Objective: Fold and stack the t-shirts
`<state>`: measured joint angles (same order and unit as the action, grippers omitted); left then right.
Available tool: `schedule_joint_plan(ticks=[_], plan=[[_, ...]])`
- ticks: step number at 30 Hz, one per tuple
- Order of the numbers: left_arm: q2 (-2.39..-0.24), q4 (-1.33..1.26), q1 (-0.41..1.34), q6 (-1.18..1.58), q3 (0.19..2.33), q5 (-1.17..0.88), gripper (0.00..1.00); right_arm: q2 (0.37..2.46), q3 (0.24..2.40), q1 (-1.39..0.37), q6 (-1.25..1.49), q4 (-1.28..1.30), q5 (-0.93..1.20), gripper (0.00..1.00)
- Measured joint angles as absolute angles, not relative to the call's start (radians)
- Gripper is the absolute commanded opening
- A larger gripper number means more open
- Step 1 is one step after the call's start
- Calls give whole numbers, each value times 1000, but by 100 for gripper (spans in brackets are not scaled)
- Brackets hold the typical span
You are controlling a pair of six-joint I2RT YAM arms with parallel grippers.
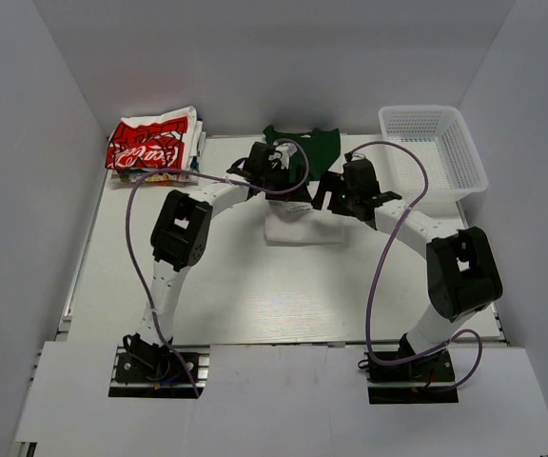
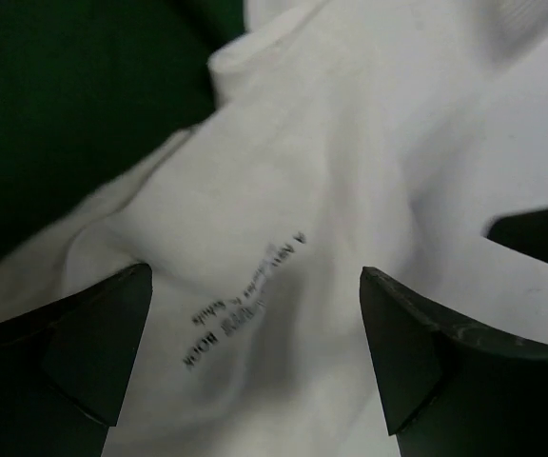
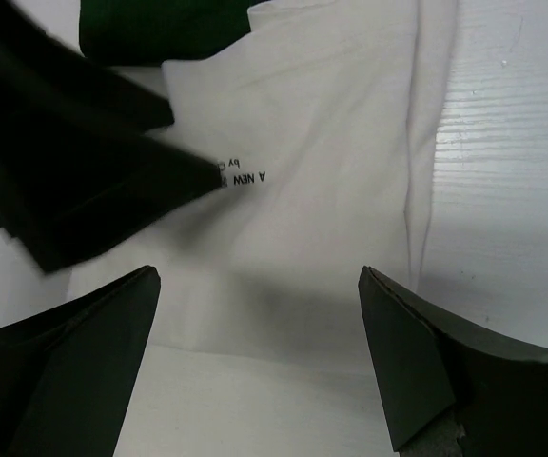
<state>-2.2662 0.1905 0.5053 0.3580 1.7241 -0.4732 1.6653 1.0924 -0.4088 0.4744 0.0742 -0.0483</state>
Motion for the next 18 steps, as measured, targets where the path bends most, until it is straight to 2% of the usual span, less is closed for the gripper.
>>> schedule_joint_plan(ticks=[5, 9, 14, 18], plan=[[-2430, 263, 485, 321, 1975, -448, 100, 1645, 1078, -409, 473, 71, -45, 91], [-2466, 265, 476, 296, 2073, -403, 100, 1628, 1053, -409, 473, 71, -42, 91], [-2445, 260, 467, 289, 2049, -374, 100, 1612, 1010, -409, 489, 82, -54, 91], [-2305, 256, 467, 289, 1831, -329, 100, 1602, 994, -406, 521, 104, -84, 91]])
